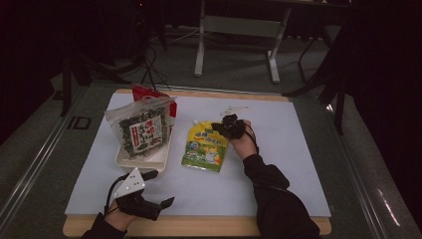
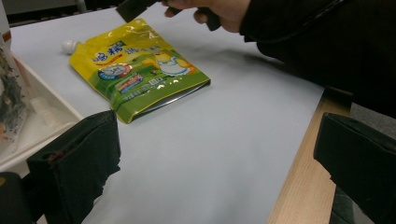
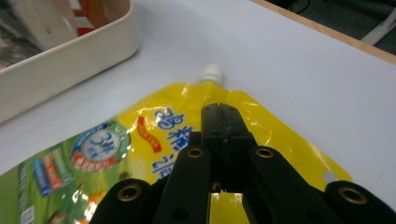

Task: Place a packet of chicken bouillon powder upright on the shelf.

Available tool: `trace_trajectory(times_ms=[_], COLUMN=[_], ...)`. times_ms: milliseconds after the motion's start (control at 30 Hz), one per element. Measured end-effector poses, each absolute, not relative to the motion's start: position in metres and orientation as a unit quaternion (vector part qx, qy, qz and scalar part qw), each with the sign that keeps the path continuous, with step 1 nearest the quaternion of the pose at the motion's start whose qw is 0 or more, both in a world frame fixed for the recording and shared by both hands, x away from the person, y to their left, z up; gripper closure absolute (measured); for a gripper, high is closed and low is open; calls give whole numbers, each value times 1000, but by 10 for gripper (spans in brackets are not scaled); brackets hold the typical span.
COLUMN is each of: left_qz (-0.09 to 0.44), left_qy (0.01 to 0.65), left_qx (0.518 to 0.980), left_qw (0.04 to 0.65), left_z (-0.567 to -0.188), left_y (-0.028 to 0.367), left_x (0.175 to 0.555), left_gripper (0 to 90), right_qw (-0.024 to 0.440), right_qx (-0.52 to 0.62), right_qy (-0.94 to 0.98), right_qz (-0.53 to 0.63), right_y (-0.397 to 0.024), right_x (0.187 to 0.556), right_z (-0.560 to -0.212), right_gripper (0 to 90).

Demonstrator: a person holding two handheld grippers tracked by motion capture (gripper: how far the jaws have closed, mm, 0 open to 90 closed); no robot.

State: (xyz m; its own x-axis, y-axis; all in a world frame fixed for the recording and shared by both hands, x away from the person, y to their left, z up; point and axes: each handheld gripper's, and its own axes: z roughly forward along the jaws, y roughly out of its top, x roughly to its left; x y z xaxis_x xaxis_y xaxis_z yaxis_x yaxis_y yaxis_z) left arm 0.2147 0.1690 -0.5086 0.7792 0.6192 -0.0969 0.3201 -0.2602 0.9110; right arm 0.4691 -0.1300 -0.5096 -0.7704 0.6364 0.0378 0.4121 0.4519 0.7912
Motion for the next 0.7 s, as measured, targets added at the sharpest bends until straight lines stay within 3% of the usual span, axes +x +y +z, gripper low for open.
trace_trajectory(times_ms=[700], left_qz=[142], left_qy=[297], left_qx=[780], left_qw=[532], left_z=[-507], left_y=[170], left_x=[211], left_gripper=[17], right_qw=[122], right_qx=[350], right_qy=[838], right_qz=[401], right_y=[-94], right_x=[513], right_z=[-527], right_gripper=[900])
